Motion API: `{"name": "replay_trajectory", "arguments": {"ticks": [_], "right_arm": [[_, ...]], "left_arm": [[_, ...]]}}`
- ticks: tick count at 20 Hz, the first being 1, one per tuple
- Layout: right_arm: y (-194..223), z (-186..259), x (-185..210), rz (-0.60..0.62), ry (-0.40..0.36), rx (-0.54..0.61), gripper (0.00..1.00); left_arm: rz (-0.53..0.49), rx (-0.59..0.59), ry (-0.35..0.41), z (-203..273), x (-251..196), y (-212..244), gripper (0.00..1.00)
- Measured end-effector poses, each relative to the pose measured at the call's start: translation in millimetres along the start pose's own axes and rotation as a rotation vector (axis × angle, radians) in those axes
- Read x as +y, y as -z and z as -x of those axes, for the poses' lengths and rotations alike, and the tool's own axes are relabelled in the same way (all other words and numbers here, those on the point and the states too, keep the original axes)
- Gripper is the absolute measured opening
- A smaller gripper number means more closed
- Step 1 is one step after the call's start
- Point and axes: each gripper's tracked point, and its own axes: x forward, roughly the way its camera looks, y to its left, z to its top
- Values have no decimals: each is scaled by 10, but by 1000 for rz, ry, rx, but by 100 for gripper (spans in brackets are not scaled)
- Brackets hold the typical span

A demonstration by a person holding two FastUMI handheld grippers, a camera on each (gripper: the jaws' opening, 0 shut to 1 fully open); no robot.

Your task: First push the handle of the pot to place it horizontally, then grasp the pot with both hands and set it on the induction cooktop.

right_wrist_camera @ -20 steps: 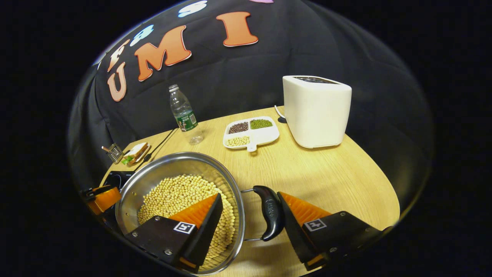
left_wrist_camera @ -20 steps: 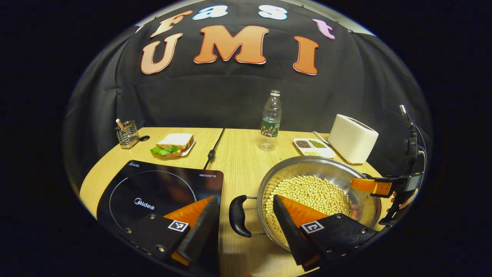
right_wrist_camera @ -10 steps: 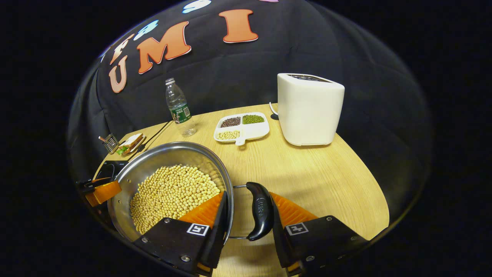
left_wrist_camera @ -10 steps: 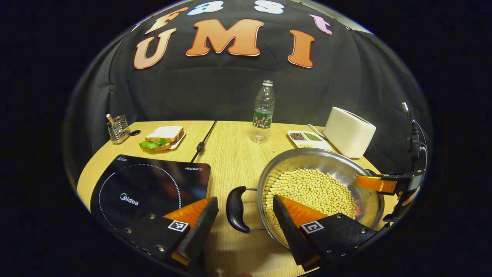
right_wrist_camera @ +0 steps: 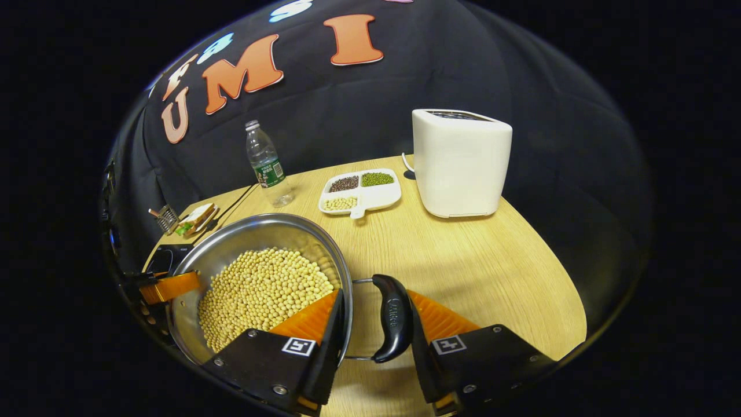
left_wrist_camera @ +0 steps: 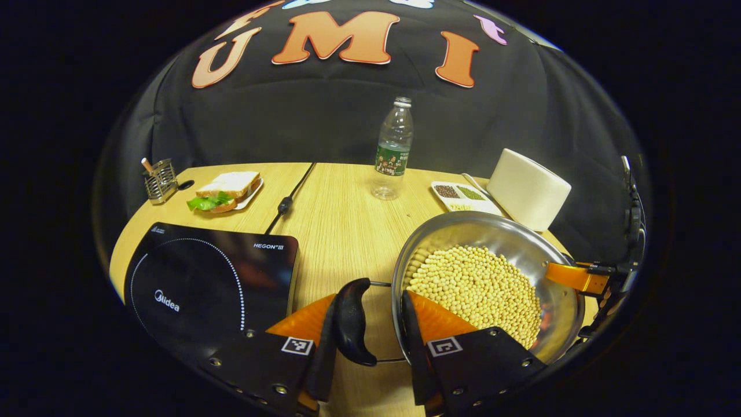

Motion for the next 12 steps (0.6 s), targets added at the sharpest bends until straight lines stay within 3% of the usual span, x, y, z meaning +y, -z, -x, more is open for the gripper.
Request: {"name": "replay_trajectory", "arguments": {"ticks": [3, 6, 7, 10, 12], "right_arm": [[37, 26, -2, 7, 22, 3, 61], [80, 105, 40, -46, 17, 34, 43], [96, 182, 34, -53, 23, 33, 46], [10, 560, 19, -65, 35, -9, 41], [-64, 763, 112, -75, 36, -30, 45]], "left_arm": [[-16, 56, -28, 38, -26, 21, 58], [24, 35, -20, 112, -87, 56, 45], [34, 35, -10, 206, -100, 70, 44], [24, -10, 13, 452, -111, -69, 41], [22, -33, 23, 647, -68, -179, 41]]}}
